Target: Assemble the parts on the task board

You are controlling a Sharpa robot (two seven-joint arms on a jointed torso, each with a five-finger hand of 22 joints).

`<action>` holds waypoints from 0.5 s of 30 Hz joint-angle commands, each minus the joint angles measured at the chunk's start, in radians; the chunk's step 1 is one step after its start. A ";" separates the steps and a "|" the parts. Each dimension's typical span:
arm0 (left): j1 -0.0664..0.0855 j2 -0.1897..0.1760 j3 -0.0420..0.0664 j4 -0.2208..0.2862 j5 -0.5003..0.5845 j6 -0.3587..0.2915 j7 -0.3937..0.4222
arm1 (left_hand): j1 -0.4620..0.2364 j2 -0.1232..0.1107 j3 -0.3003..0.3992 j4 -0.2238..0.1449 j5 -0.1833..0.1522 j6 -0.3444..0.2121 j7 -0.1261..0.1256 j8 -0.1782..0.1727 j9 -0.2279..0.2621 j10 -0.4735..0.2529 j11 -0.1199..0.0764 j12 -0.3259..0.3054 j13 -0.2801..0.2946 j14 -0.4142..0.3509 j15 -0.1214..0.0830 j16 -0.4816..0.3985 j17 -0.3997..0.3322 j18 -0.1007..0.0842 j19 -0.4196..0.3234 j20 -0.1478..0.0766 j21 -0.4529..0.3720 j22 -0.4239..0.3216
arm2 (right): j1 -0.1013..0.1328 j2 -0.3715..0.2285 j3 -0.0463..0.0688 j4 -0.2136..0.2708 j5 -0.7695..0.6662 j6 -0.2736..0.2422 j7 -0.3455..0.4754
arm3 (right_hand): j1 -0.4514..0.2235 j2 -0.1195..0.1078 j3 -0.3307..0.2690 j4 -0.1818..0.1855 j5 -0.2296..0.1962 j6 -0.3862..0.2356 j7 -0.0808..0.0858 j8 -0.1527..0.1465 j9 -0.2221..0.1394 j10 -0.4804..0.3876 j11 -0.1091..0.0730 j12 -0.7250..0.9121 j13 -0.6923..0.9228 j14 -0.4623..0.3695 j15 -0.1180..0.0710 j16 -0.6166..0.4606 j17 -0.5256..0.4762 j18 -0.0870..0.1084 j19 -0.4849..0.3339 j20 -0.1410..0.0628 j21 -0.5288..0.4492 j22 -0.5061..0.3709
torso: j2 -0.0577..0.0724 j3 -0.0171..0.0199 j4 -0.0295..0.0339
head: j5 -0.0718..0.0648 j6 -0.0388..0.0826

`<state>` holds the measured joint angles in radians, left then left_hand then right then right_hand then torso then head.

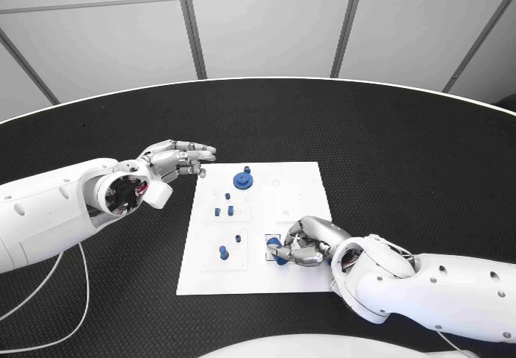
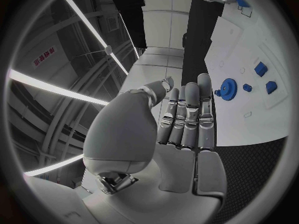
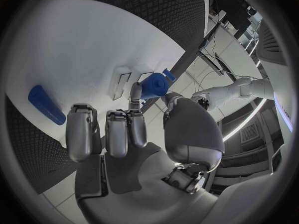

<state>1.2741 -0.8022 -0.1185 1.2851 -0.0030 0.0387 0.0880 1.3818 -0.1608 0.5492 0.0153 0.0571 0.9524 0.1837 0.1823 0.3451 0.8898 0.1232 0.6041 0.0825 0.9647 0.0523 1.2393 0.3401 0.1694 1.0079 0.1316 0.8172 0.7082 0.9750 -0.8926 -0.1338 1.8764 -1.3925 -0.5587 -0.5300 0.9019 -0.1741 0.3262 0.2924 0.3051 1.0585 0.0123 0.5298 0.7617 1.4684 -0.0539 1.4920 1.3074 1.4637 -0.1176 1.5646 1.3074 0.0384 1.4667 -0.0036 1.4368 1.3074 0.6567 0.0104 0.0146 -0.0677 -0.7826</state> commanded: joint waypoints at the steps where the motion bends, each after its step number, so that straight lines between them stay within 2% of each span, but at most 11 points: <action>1: 0.000 0.000 0.000 0.000 0.000 0.000 -0.001 | -0.006 0.004 0.002 0.007 -0.003 -0.006 0.001 -0.006 0.002 -0.008 0.000 0.005 0.002 -0.005 -0.001 -0.001 -0.001 0.015 0.002 0.008 -0.005 -0.001 | 0.000 0.000 0.000 0.000 -0.014 0.002 -0.005 | -0.014 0.004 -0.011 0.000 -0.017 -0.006 0.001 -0.002 0.001 0.067 -0.003 -0.003 0.203 0.107 0.001 0.006 0.263 -0.009 0.079 -0.008 0.002 0.189 | 0.000 -0.0004 0.0000 | -0.002 0.000; 9: 0.000 -0.001 0.000 0.001 0.000 -0.001 -0.002 | -0.007 0.004 0.001 0.010 -0.003 -0.006 0.000 -0.006 0.002 -0.009 0.000 0.005 0.002 -0.005 -0.001 -0.001 -0.001 0.015 0.003 0.008 -0.007 -0.003 | 0.000 0.000 0.000 0.002 -0.027 0.005 -0.011 | -0.029 0.005 -0.037 0.001 -0.052 -0.008 0.000 0.000 0.005 0.066 -0.003 -0.006 0.202 0.107 0.001 0.006 0.263 -0.008 0.078 -0.009 -0.001 0.189 | 0.000 -0.0004 0.0002 | -0.003 0.001; 15: 0.000 -0.001 0.000 0.001 0.000 -0.001 -0.003 | -0.007 0.004 0.001 0.010 -0.003 -0.006 0.000 -0.006 0.002 -0.009 0.000 0.005 0.002 -0.005 -0.001 -0.001 -0.001 0.015 0.003 0.008 -0.007 -0.003 | 0.000 -0.002 0.000 0.007 -0.028 0.002 -0.008 | -0.031 0.006 -0.040 0.001 -0.057 -0.008 0.000 0.000 0.006 0.066 -0.003 -0.006 0.202 0.107 0.001 0.006 0.263 -0.009 0.078 -0.009 0.001 0.190 | 0.000 0.0002 -0.0002 | -0.003 0.001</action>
<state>1.2741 -0.8036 -0.1185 1.2859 -0.0030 0.0379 0.0854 1.3818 -0.1608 0.5493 0.0209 0.0571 0.9524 0.1837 0.1823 0.3463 0.8898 0.1232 0.6041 0.0835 0.9647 0.0523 1.2393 0.3402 0.1694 1.0115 0.1352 0.8172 0.7059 0.9750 -0.8941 -0.1337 1.8828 -1.4210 -0.5558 -0.5381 0.8816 -0.1662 0.2928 0.2940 0.2507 1.0572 0.0138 0.5299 0.7660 1.4685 -0.0537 1.4919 1.3073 1.4638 -0.1175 1.5646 1.3074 0.0385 1.4667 -0.0036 1.4367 1.3073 0.6567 0.0100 0.0150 -0.0708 -0.7819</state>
